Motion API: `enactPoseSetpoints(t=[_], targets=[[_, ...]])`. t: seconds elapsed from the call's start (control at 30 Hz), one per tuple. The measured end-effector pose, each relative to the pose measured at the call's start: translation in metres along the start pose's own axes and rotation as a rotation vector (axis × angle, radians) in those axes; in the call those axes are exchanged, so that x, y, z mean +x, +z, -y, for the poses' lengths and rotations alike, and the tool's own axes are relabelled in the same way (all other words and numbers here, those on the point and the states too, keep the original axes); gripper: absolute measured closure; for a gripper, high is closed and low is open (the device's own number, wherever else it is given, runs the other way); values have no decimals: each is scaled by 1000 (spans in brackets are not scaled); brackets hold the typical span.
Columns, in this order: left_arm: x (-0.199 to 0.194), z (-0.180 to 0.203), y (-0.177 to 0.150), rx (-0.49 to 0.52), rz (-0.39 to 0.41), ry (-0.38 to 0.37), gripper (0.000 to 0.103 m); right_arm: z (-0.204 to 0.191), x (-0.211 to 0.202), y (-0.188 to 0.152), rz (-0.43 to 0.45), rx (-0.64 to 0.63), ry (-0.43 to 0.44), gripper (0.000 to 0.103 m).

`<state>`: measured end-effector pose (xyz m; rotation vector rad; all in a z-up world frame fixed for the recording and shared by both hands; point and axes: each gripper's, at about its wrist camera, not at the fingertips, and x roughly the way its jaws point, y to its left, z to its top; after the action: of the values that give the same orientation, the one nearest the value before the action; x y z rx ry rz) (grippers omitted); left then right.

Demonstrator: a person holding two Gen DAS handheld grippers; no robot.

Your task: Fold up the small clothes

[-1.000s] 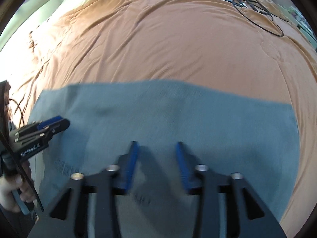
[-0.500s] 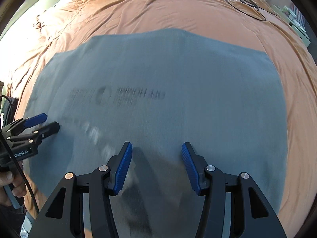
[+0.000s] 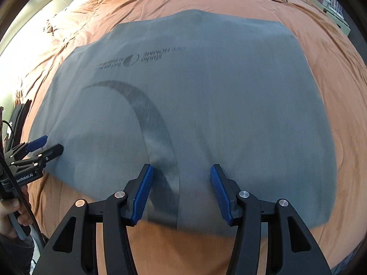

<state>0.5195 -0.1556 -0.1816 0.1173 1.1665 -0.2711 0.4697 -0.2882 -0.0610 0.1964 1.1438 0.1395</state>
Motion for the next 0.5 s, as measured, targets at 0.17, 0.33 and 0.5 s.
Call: enactPoseSetpoints(t=[0.17, 0.33, 0.5], targets=[[-4, -3, -22, -33, -30, 13, 23, 14, -9, -25, -1, 24, 38, 53], [-16, -13, -40, -67, -38, -12, 23, 23, -20, -43, -5, 32, 58, 53], [-34, -36, -55, -133, -29, -51, 23, 21, -48, -51, 33, 36, 50, 53]])
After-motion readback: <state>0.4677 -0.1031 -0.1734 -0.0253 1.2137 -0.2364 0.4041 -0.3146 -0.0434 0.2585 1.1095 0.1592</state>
